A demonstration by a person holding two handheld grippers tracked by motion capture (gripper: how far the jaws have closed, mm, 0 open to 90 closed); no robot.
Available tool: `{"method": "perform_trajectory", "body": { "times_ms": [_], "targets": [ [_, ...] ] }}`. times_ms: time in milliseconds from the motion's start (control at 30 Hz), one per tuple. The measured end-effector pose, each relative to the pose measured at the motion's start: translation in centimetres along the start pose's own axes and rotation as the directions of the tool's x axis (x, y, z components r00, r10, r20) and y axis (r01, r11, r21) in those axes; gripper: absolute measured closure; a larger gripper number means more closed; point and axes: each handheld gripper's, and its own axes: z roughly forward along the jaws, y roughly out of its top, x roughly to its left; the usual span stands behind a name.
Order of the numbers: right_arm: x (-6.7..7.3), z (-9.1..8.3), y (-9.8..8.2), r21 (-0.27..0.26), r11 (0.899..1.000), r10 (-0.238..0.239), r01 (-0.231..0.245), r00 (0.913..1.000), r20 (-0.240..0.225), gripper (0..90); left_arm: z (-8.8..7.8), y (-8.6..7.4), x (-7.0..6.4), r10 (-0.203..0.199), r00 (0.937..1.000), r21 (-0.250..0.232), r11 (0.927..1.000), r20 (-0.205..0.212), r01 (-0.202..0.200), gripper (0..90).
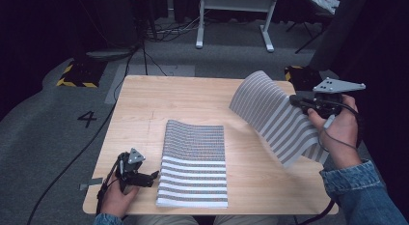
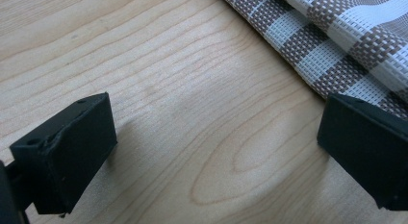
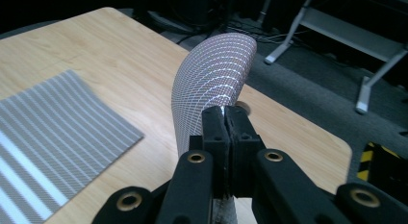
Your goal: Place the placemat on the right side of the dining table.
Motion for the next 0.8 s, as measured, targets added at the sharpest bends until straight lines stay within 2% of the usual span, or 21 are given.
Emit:
{"method": "perform_trajectory", "body": {
  "times_ms": [33,167,267,333,367,400,433,467,500,533,567,600,633,733,767,800],
  "targets": [
    [-0.6,-0.2,-0.3,0.003,1.0,0.004,-0.004,0.9997,0.024,88.8,0.0,0.0,0.0,0.0,1.0,0.0,1.0,0.0,0.0,0.1],
    [-1.4,-0.5,-0.6,0.011,1.0,-0.001,0.0,0.9983,0.059,88.8,0.0,0.0,0.0,-0.004,1.0,-0.002,1.0,-0.008,0.004,0.1],
    [-2.4,-1.1,-1.1,0.026,1.0,-0.014,0.011,0.9938,0.111,88.9,0.0,0.0,0.0,-0.002,1.0,-0.001,1.0,-0.008,0.002,0.1],
    [-2.6,-1.2,-1.3,0.026,1.0,-0.017,0.015,0.9931,0.116,88.8,0.0,0.0,0.0,0.0,1.0,-0.001,1.0,-0.007,0.0,0.1],
    [-3.0,-1.4,-1.6,0.034,0.999,-0.025,0.021,0.9896,0.142,88.8,0.0,0.0,0.0,0.0,1.0,0.003,1.0,-0.003,0.0,0.1],
    [-3.0,-1.4,-1.6,0.034,0.999,-0.025,0.021,0.9896,0.142,88.8,0.0,0.0,0.0,0.0,1.0,0.003,1.0,-0.003,0.0,0.1],
    [-3.1,-1.5,-1.8,0.041,0.999,-0.033,0.027,0.9864,0.161,88.8,0.0,0.0,0.0,0.001,1.0,0.004,1.0,-0.003,-0.001,0.1],
    [-3.2,-1.4,-2.1,0.063,0.997,-0.061,0.05,0.9814,0.182,88.8,-0.1,0.0,0.0,0.001,1.0,0.005,1.0,-0.003,-0.001,0.0],
    [-3.2,-1.4,-2.1,0.063,0.997,-0.061,0.05,0.9814,0.182,88.8,-0.1,0.0,0.0,0.001,1.0,0.005,1.0,-0.003,-0.001,0.0],
    [-2.9,-0.9,-2.5,0.125,0.984,-0.152,0.125,0.9598,0.236,88.8,0.0,0.0,0.0,0.0,1.0,0.001,1.0,-0.005,0.0,0.0],
    [-2.9,-0.9,-2.5,0.125,0.984,-0.152,0.125,0.9598,0.236,88.8,-0.1,0.0,0.0,0.001,1.0,0.004,1.0,-0.003,-0.001,0.0],
    [-2.6,-0.6,-2.8,0.148,0.978,-0.177,0.144,0.9555,0.236,88.8,-0.1,0.0,0.0,0.001,1.0,0.005,1.0,-0.002,-0.001,0.0],
    [-2.1,0.2,-3.5,0.168,0.973,-0.191,0.156,0.9571,0.217,88.8,-0.1,0.0,0.0,0.001,1.0,0.004,1.0,-0.002,-0.001,0.1],
    [-1.5,1.0,-4.3,0.15,0.975,-0.194,0.166,0.9611,0.196,88.8,0.0,0.0,0.0,-0.001,1.0,0.004,1.0,-0.003,0.001,0.0],
    [-1.0,1.4,-4.6,0.128,0.981,-0.163,0.143,0.9734,0.161,88.8,0.0,0.0,0.0,-0.001,1.0,0.004,1.0,-0.003,0.001,0.0],
    [-0.7,1.6,-4.7,0.122,0.983,-0.155,0.138,0.9768,0.147,88.7,0.0,0.0,0.0,-0.001,1.0,0.004,1.0,-0.003,0.001,0.0]
  ]
}}
